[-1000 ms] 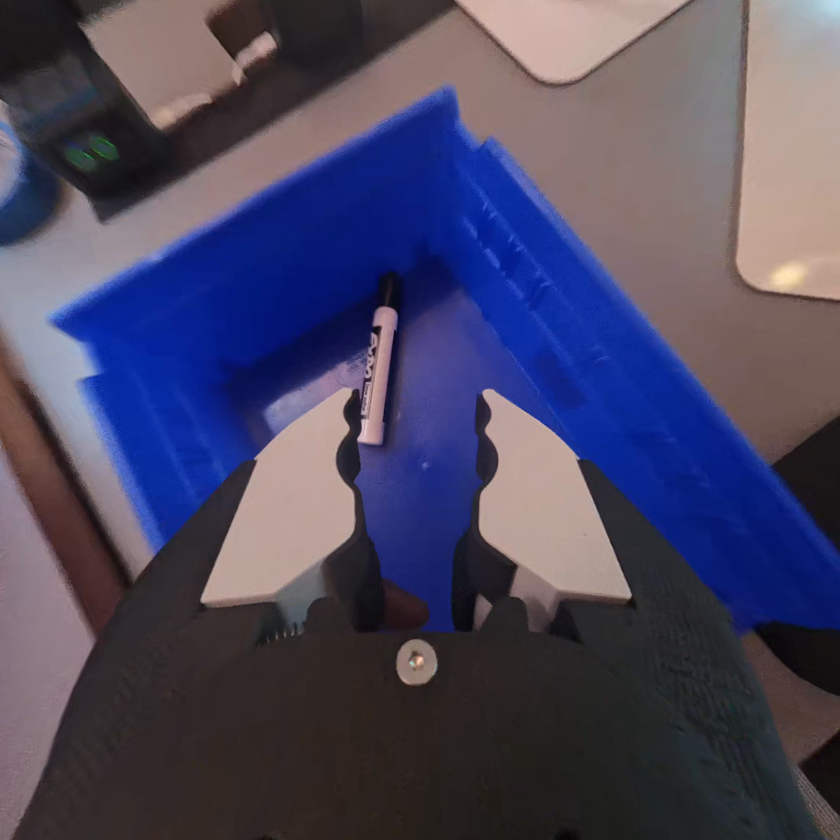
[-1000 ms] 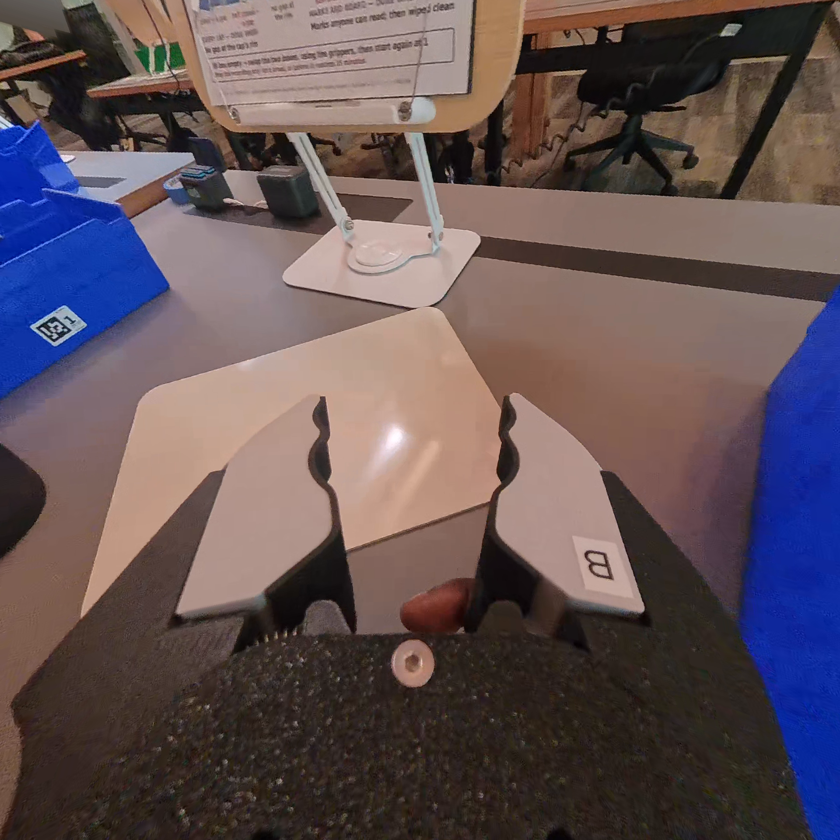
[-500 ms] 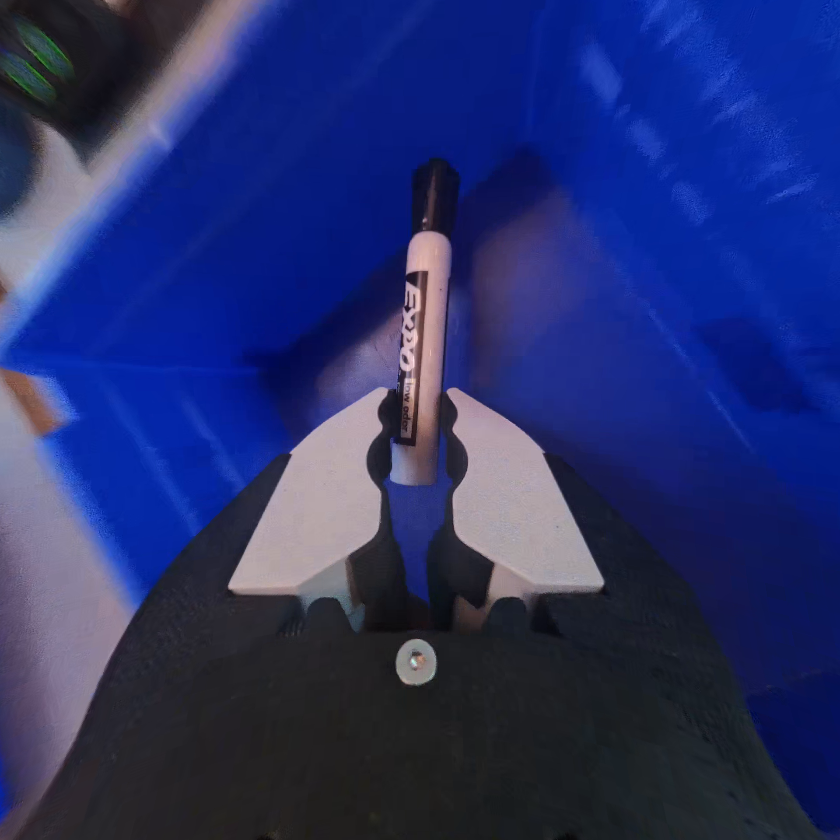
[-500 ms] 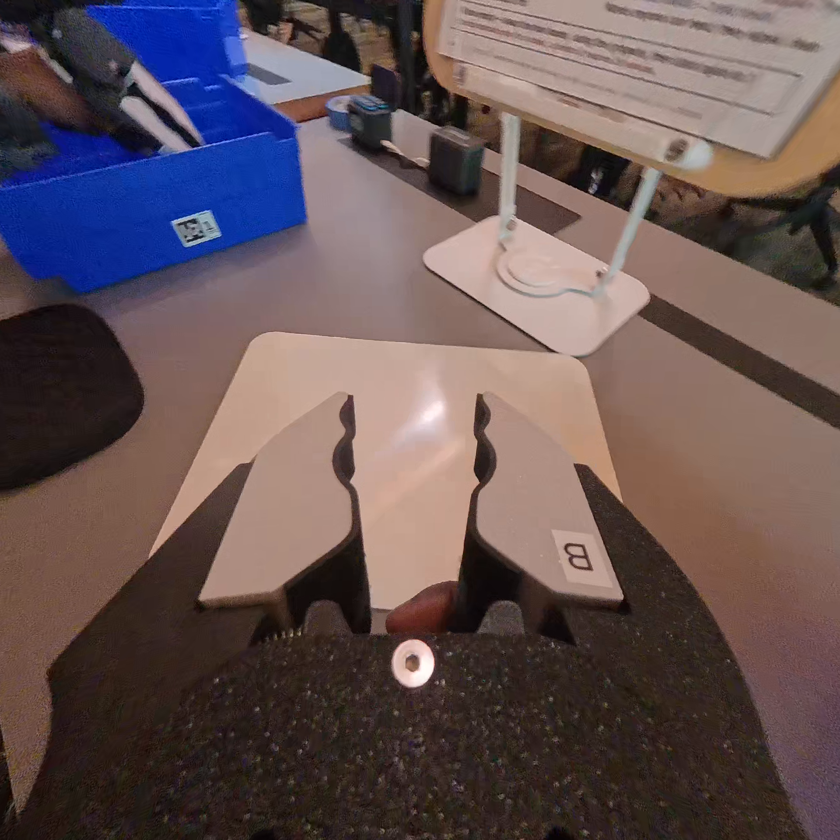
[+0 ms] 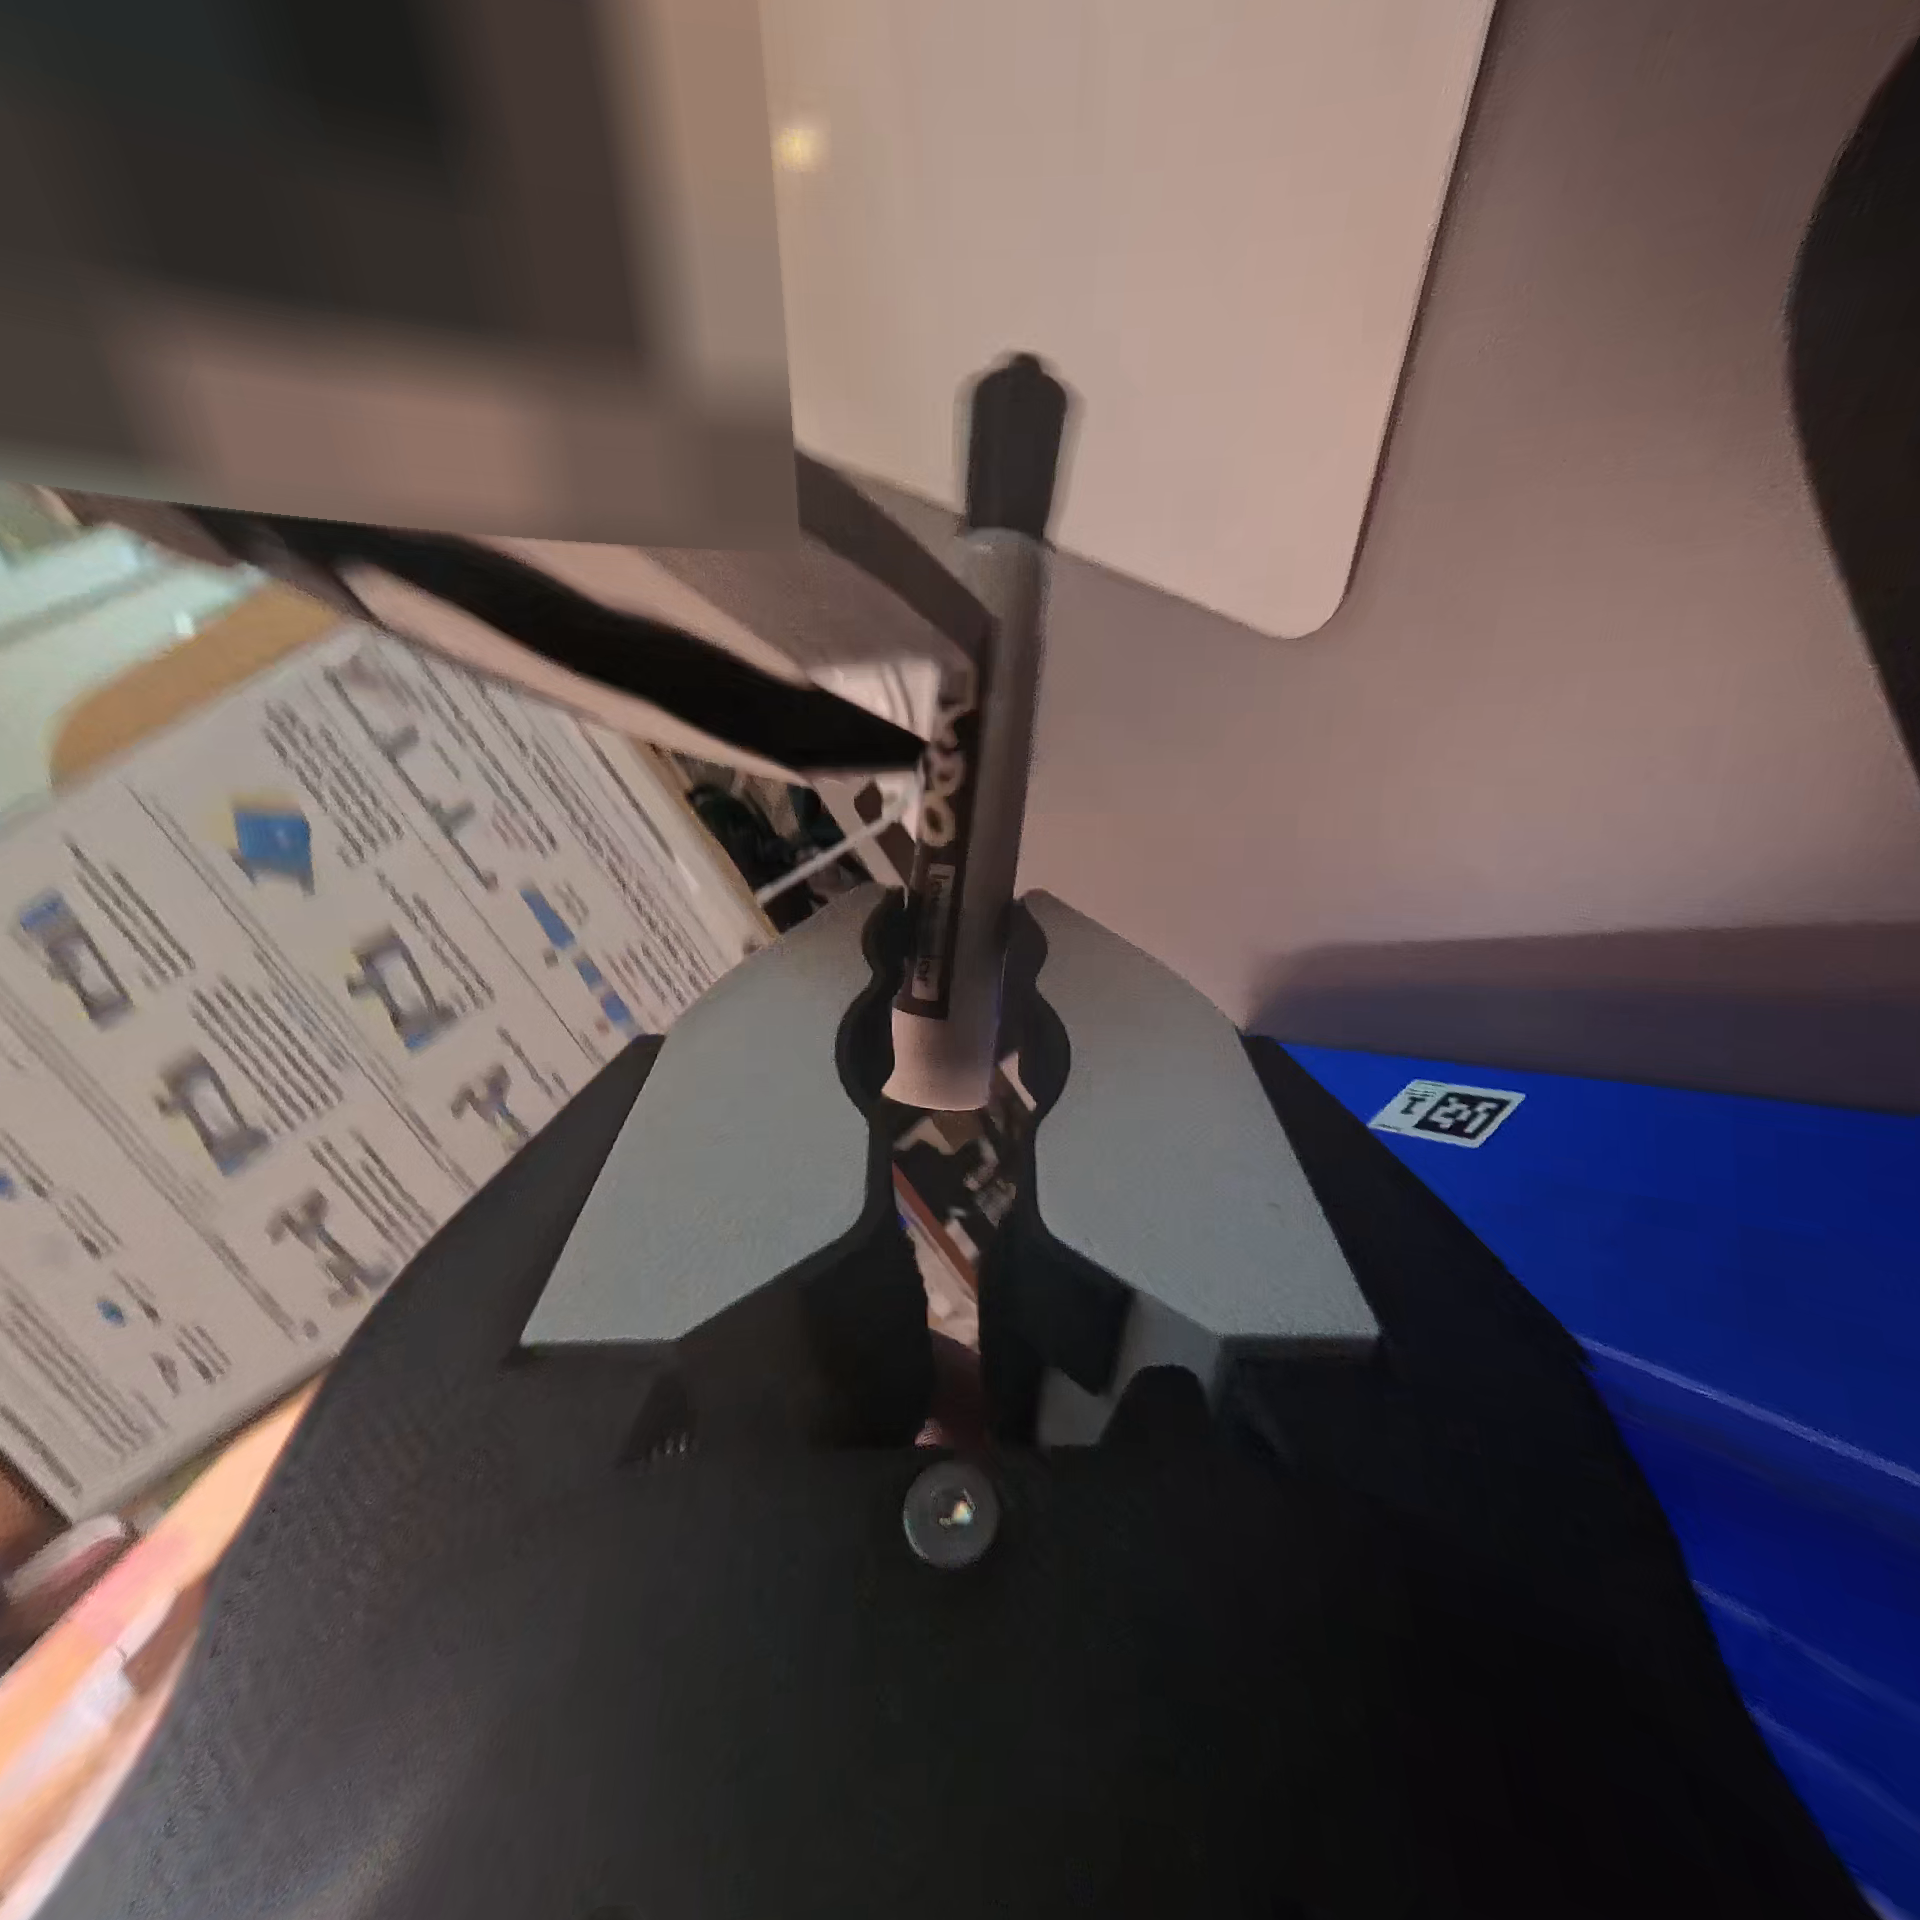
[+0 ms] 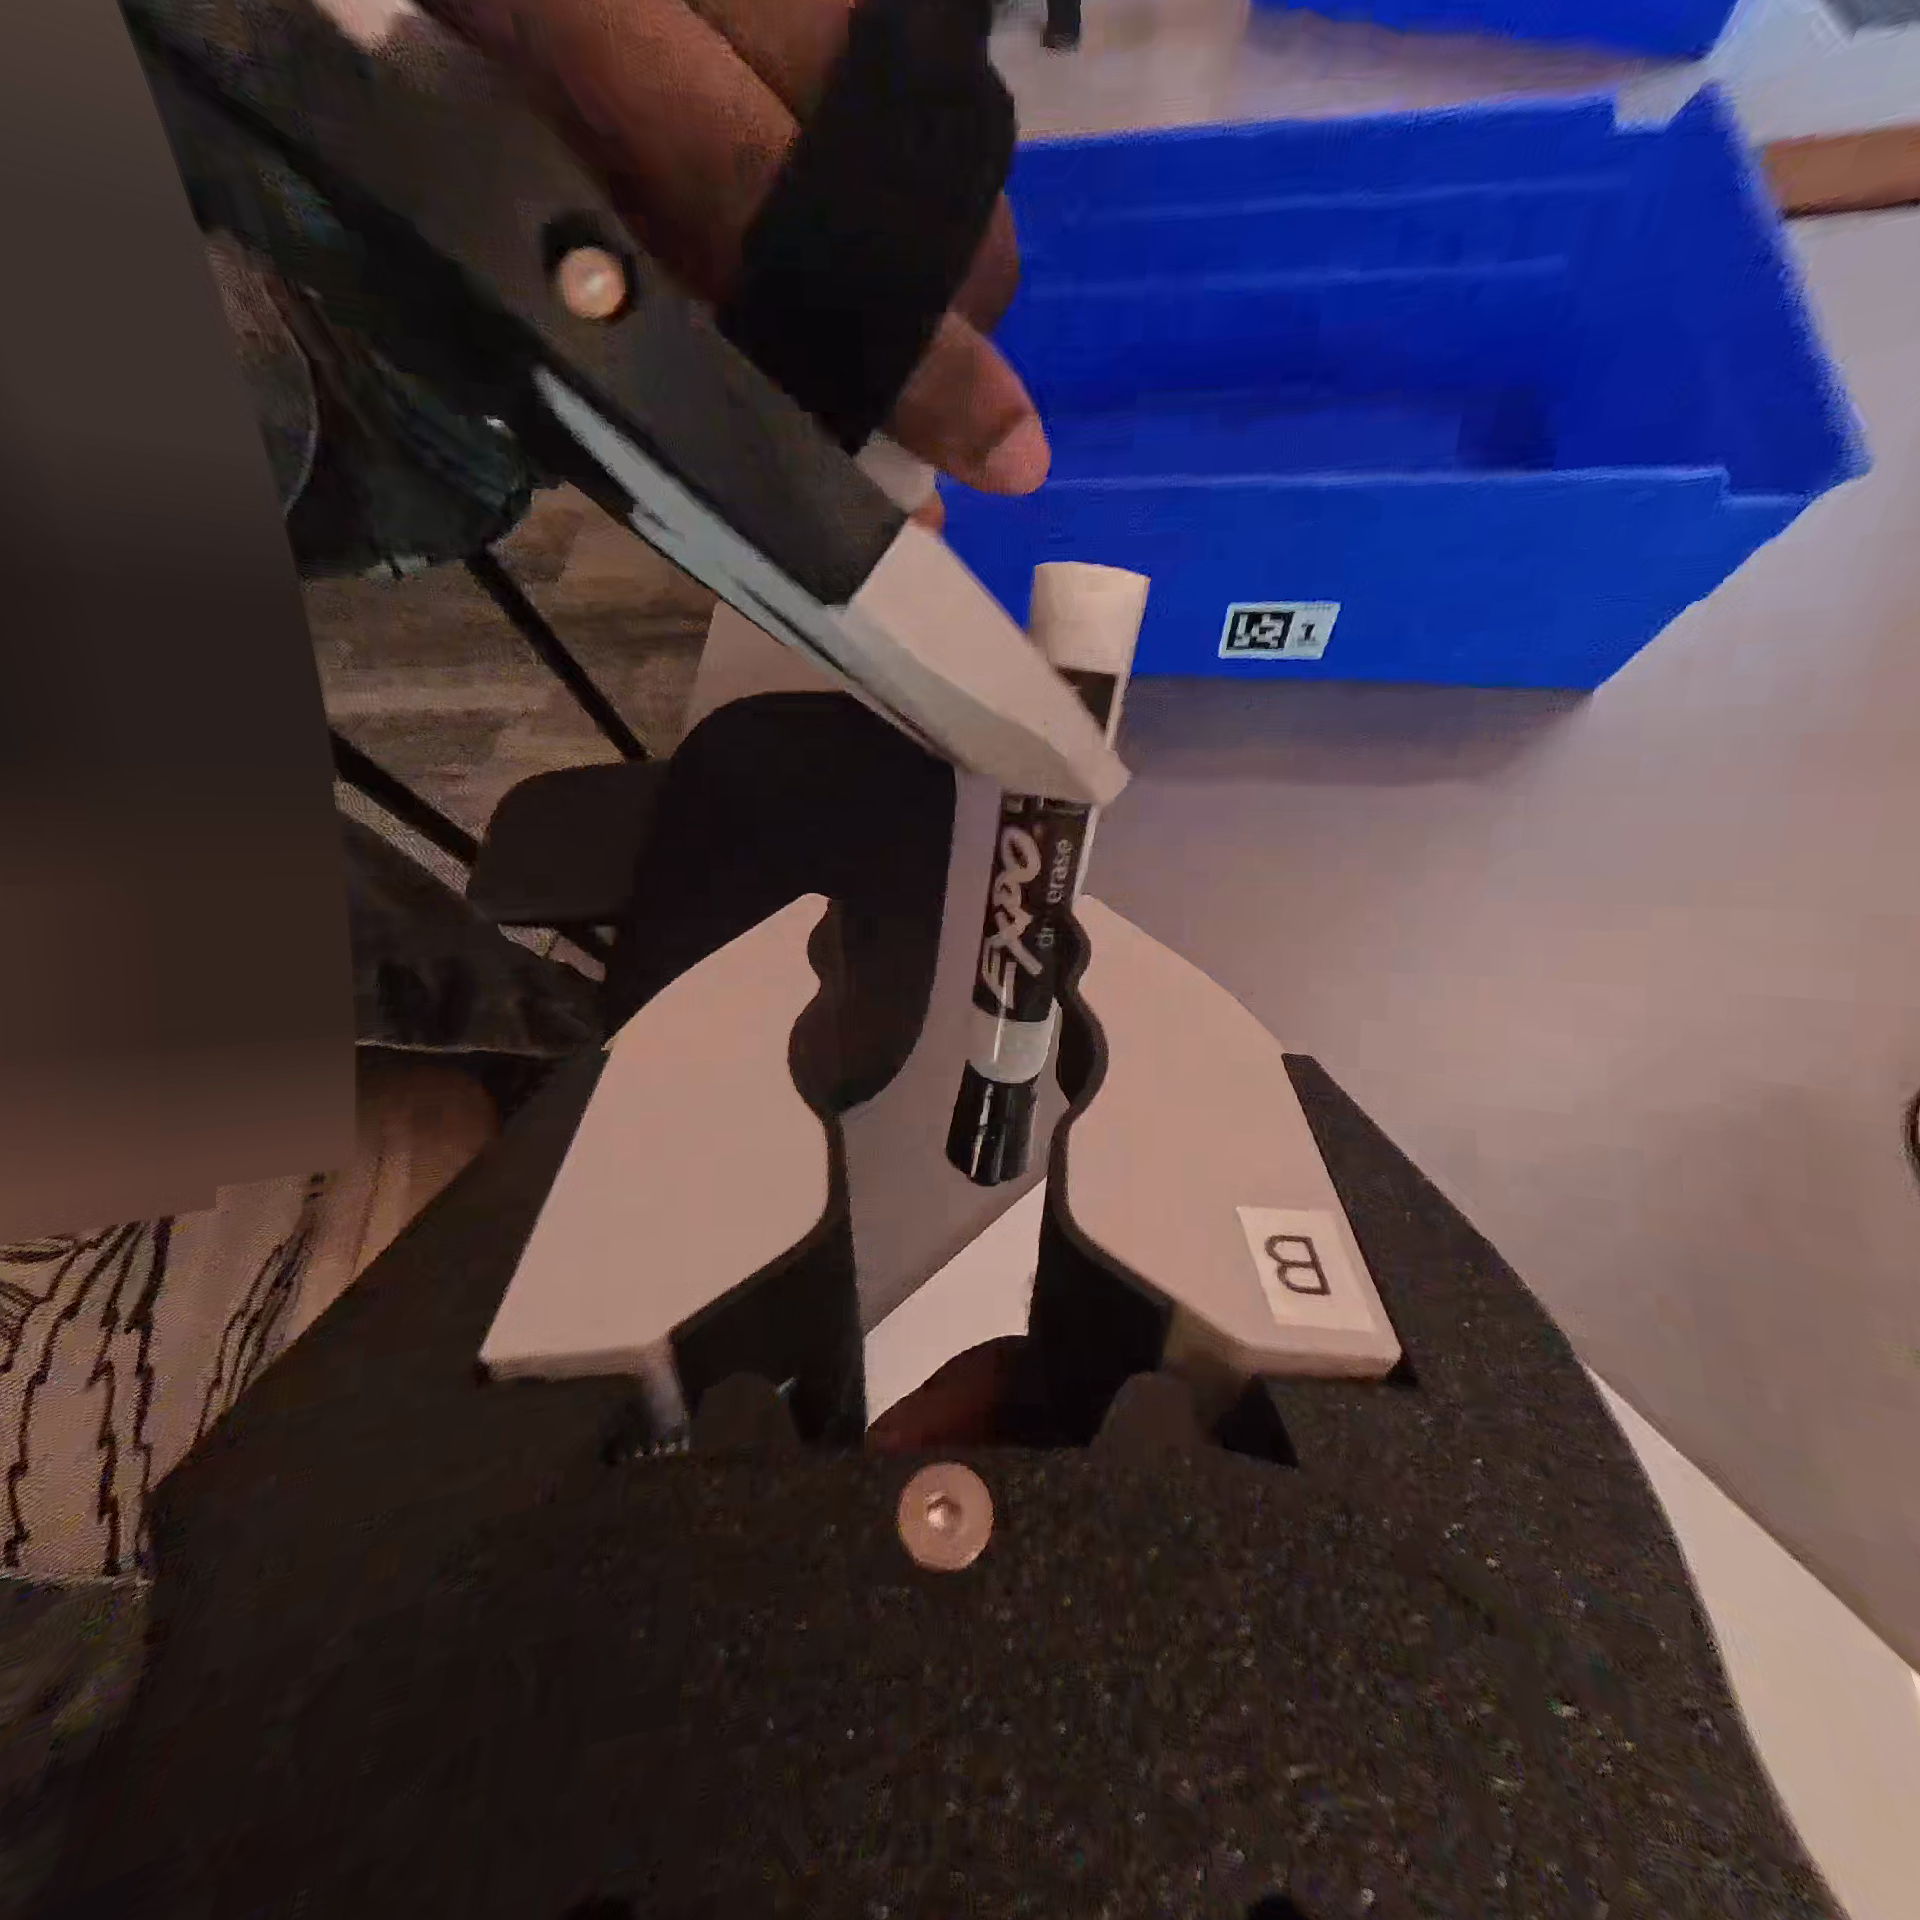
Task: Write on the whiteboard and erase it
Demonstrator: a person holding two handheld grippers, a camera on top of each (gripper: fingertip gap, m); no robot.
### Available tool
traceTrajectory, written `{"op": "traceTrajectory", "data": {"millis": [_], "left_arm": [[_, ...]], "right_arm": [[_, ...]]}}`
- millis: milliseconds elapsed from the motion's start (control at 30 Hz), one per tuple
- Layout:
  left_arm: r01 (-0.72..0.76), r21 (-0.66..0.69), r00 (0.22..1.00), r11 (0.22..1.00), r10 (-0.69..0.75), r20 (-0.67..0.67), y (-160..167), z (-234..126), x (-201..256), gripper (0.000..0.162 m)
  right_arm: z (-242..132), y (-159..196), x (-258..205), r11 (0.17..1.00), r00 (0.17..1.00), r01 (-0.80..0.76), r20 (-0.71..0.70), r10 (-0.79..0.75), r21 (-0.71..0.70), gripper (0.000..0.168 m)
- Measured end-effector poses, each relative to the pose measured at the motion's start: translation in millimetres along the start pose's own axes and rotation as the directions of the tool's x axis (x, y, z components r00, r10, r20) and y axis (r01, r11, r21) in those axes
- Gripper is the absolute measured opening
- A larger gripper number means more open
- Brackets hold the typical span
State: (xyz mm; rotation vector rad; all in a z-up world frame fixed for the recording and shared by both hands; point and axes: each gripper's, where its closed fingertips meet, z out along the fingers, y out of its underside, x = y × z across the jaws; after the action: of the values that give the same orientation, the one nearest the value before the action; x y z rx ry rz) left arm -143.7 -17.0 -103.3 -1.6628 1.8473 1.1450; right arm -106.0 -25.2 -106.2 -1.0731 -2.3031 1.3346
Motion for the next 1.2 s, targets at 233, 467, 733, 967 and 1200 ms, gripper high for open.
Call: {"op": "traceTrajectory", "data": {"millis": [233, 467, 733, 967, 1200], "left_arm": [[-0.132, 0.071, 0.990, 0.989, 0.135, -0.033, -22, 11, 7, 0.019], [-0.175, 0.093, 0.985, 0.980, 0.174, 0.018, -38, 15, -11, 0.021], [0.792, 0.608, 0.179, -0.050, -0.934, -0.310, -35, -10, -77, 0.059], [0.712, 0.687, 0.320, 0.145, -0.938, -0.135, -80, 7, -75, 0.023], [0.750, 0.560, 0.553, 0.352, -0.798, -0.239, -91, 12, -43, 0.018]], "right_arm": [[3, 24, 14, 0.999, 0.998, -0.028, -0.065, 0.026, -0.029, 0.044], [12, 30, 17, 0.993, 0.995, 0.056, -0.074, -0.064, -0.102, 0.019], [-90, -52, 30, 0.603, 0.990, -0.123, 0.053, 0.133, 0.788, 0.018], [-101, -49, -3, 0.492, 0.997, -0.076, 0.062, 0.045, 0.867, 0.018], [-81, -23, -25, 0.668, 0.983, 0.183, -0.127, -0.131, 0.721, 0.019]]}}
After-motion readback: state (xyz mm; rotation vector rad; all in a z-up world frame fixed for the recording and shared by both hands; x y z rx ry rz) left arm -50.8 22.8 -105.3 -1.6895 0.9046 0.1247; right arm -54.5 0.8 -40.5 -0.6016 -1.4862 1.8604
